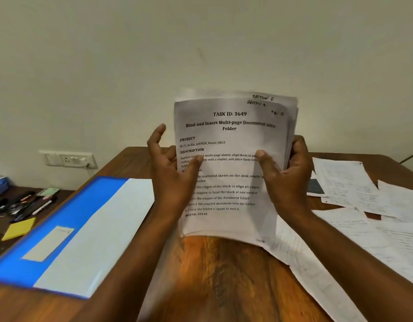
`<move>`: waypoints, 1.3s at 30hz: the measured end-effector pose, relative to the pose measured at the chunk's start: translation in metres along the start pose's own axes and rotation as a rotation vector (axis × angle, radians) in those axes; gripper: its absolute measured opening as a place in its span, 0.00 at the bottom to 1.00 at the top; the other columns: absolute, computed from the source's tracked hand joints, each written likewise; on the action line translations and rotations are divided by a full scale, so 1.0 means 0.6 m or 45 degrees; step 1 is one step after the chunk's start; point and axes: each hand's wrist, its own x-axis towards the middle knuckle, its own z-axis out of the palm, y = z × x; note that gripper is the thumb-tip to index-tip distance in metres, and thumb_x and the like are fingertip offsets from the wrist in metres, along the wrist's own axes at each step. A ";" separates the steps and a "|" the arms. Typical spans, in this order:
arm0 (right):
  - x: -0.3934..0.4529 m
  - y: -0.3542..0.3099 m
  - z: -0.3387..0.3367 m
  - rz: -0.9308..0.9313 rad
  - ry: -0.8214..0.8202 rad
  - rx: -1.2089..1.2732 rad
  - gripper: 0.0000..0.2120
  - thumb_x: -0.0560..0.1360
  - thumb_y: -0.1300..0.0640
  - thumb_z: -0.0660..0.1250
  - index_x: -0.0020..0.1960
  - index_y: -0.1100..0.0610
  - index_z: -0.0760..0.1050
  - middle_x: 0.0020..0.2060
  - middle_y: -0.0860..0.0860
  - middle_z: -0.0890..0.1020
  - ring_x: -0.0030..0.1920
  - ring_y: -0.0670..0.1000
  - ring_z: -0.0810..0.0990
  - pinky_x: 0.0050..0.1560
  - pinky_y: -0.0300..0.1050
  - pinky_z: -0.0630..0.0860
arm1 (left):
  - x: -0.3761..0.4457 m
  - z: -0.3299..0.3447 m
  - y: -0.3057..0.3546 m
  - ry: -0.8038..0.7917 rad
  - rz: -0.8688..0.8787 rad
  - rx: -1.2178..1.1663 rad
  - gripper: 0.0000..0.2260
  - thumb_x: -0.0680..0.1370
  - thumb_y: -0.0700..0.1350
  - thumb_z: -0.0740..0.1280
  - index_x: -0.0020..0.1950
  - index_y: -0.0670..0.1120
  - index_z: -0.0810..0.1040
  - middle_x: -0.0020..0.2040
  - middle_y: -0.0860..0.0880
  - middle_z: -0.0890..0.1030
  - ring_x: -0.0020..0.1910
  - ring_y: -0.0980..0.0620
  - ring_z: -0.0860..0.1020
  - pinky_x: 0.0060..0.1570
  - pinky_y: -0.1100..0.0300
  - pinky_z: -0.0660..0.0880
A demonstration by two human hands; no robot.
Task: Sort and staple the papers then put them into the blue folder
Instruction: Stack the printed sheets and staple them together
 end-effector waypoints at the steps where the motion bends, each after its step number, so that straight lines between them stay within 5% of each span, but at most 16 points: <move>1: -0.004 -0.008 -0.006 -0.025 0.011 0.030 0.16 0.76 0.61 0.76 0.58 0.58 0.72 0.50 0.50 0.82 0.47 0.46 0.84 0.44 0.36 0.81 | -0.009 0.002 0.016 0.007 0.045 0.022 0.37 0.76 0.36 0.77 0.78 0.51 0.61 0.56 0.47 0.86 0.51 0.54 0.87 0.47 0.61 0.83; 6: -0.032 -0.012 -0.019 0.062 -0.100 0.050 0.18 0.78 0.60 0.74 0.62 0.50 0.70 0.53 0.41 0.81 0.52 0.44 0.85 0.44 0.38 0.84 | -0.040 -0.007 0.018 -0.017 0.046 0.130 0.25 0.75 0.38 0.78 0.68 0.47 0.72 0.54 0.55 0.83 0.52 0.59 0.85 0.43 0.68 0.81; 9: -0.044 0.015 -0.014 0.245 -0.263 -0.049 0.19 0.78 0.58 0.74 0.63 0.50 0.68 0.53 0.44 0.81 0.49 0.46 0.85 0.37 0.34 0.82 | -0.047 -0.019 -0.019 -0.151 -0.170 0.204 0.23 0.75 0.42 0.79 0.65 0.54 0.71 0.56 0.58 0.83 0.53 0.55 0.85 0.41 0.69 0.80; 14: -0.033 0.006 -0.008 0.210 -0.237 -0.061 0.16 0.80 0.59 0.72 0.61 0.49 0.69 0.51 0.40 0.79 0.46 0.44 0.83 0.36 0.32 0.80 | -0.043 -0.029 -0.035 -0.181 -0.138 0.194 0.17 0.78 0.41 0.75 0.59 0.57 0.73 0.56 0.57 0.84 0.50 0.63 0.85 0.41 0.67 0.81; 21: -0.051 0.041 -0.005 0.358 -0.348 -0.163 0.15 0.80 0.58 0.70 0.62 0.45 0.71 0.49 0.37 0.80 0.47 0.42 0.82 0.43 0.39 0.83 | -0.057 -0.027 -0.079 -0.268 -0.273 0.229 0.22 0.78 0.51 0.75 0.69 0.49 0.73 0.58 0.52 0.86 0.51 0.50 0.88 0.46 0.50 0.86; 24: -0.050 0.039 -0.012 0.346 -0.306 -0.102 0.16 0.80 0.59 0.71 0.65 0.48 0.72 0.50 0.40 0.80 0.47 0.41 0.82 0.35 0.28 0.78 | -0.058 -0.029 -0.089 -0.216 -0.235 0.208 0.19 0.78 0.47 0.76 0.67 0.47 0.76 0.55 0.52 0.87 0.49 0.52 0.88 0.44 0.57 0.85; 32: -0.035 0.026 -0.007 0.330 -0.263 -0.007 0.15 0.78 0.59 0.74 0.61 0.50 0.74 0.50 0.42 0.83 0.48 0.44 0.84 0.36 0.28 0.77 | -0.018 -0.030 -0.042 -0.139 -0.178 0.029 0.14 0.76 0.40 0.77 0.57 0.49 0.78 0.52 0.52 0.87 0.47 0.51 0.88 0.40 0.61 0.83; 36: -0.026 0.012 -0.006 0.301 -0.245 0.047 0.15 0.77 0.59 0.75 0.59 0.47 0.75 0.52 0.43 0.84 0.48 0.45 0.85 0.40 0.35 0.82 | 0.010 -0.026 0.004 -0.126 0.052 -0.042 0.27 0.77 0.37 0.76 0.71 0.51 0.70 0.62 0.49 0.83 0.54 0.46 0.86 0.44 0.56 0.85; 39: -0.025 0.008 -0.008 0.295 -0.250 0.089 0.15 0.77 0.59 0.75 0.56 0.44 0.75 0.51 0.43 0.85 0.48 0.45 0.86 0.42 0.38 0.83 | 0.022 -0.022 0.029 -0.156 0.246 0.026 0.43 0.79 0.37 0.74 0.83 0.60 0.52 0.81 0.64 0.61 0.68 0.50 0.79 0.54 0.51 0.85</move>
